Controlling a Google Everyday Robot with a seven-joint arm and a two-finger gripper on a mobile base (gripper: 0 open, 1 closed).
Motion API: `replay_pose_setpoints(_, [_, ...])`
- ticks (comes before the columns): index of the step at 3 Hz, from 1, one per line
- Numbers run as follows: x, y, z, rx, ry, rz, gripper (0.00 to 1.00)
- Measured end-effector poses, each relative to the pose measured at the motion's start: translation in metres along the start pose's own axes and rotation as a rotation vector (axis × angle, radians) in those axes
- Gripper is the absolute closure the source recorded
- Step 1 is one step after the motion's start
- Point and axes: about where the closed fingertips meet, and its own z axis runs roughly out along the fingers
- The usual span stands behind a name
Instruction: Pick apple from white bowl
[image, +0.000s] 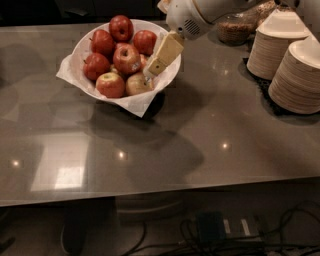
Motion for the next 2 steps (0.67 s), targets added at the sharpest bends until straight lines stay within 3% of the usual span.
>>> replay_pose_setpoints(1, [0.001,-0.006,0.016,0.0,-0.021,-0.047,0.0])
replay_pose_setpoints(2, [-0.001,-0.011,0.043,-0.032,-0.05,-0.106,0.0])
